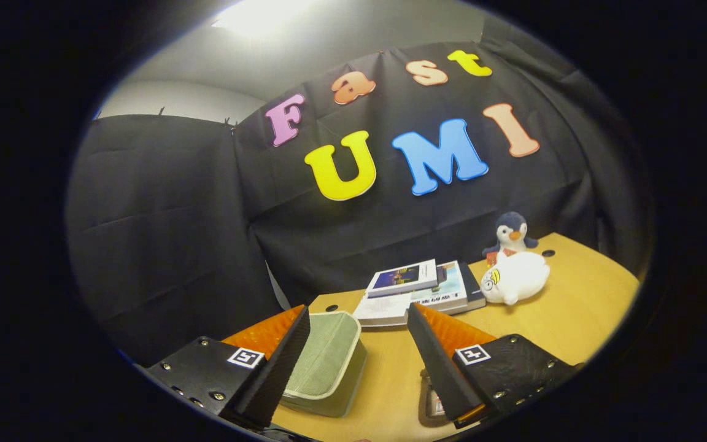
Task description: Open the storage box then place both shoes into the box .Put the left shoe in first, then the right shoe, with the right side of both shoes facing outward in a uniform manner.
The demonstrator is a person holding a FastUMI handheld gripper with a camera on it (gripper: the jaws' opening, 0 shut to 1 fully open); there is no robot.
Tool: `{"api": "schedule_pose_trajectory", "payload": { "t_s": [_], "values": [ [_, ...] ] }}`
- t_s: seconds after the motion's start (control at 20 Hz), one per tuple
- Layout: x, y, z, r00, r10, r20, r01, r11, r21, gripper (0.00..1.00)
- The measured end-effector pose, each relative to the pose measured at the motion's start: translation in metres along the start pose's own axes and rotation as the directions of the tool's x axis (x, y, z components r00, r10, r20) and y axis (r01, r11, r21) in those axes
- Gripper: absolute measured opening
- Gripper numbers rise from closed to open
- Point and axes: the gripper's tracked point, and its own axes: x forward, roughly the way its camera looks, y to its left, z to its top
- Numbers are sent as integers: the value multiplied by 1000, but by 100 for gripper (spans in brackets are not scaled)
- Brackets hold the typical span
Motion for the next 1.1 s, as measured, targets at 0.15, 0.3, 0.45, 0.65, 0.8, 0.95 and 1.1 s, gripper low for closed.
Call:
{"api": "schedule_pose_trajectory", "payload": {
  "t_s": [0.15,0.3,0.45,0.65,0.8,0.95,1.1],
  "values": [
    [11,4,-23,998,24,-65,-17,995,96,98],
    [23,9,-50,991,64,-120,-38,977,209,97],
    [32,15,-75,979,103,-176,-46,953,300,98],
    [44,20,-101,961,160,-224,-50,902,429,97],
    [50,21,-115,949,200,-245,-42,848,529,97],
    [51,25,-132,936,235,-263,-20,780,626,97],
    [55,30,-145,922,281,-266,-2,692,722,97]
  ]
}}
